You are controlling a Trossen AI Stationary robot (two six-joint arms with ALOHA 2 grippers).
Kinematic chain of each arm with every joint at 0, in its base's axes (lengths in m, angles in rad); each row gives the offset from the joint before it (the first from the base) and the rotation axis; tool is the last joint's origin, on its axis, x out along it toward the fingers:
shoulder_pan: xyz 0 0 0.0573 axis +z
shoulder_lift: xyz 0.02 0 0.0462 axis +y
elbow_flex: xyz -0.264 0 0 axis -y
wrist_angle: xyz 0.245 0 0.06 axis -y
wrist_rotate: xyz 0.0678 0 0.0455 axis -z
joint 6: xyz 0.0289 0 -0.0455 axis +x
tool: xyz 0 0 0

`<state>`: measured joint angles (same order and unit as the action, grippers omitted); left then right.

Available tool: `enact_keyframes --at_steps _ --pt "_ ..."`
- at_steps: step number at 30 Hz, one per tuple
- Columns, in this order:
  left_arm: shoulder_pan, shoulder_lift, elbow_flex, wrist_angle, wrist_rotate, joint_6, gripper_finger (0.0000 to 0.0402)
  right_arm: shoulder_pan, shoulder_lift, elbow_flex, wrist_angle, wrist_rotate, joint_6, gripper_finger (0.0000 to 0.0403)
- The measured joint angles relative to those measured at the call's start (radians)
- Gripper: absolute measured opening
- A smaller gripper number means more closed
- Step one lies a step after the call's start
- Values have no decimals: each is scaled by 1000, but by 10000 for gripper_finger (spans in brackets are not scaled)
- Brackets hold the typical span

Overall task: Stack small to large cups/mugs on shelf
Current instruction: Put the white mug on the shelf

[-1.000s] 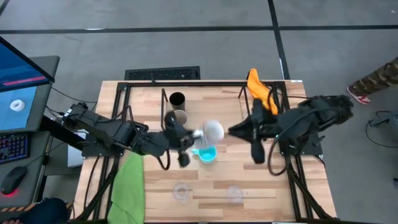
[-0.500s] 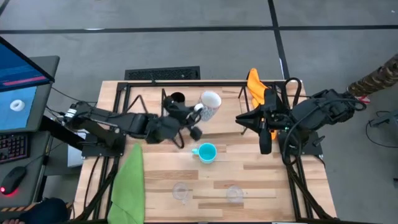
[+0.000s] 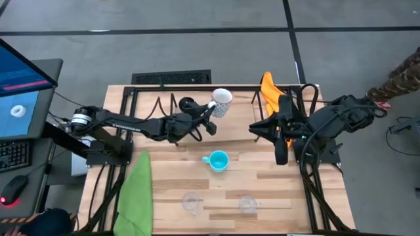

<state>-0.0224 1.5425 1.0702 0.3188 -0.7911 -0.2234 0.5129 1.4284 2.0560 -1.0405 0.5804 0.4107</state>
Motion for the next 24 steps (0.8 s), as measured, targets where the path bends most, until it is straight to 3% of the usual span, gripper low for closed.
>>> enact_keyframes --at_steps 4,6,9,14,18,24 --pt "-16 37 -24 28 5 6 52 -7 36 0 -71 34 15 72" --pt "-42 36 -26 27 13 26 52 -35 64 0 -170 87 68 72" --pt "-95 21 -21 46 -13 74 52 -118 96 -2 -358 74 145 72" --pt "-164 13 -21 51 -165 144 52 -262 87 -2 -327 -50 59 101" --pt "-191 13 -21 50 -167 144 52 -405 55 0 -267 -166 -29 147" --pt "-213 13 -21 66 -219 168 52 -596 94 -41 -208 -444 -93 213"
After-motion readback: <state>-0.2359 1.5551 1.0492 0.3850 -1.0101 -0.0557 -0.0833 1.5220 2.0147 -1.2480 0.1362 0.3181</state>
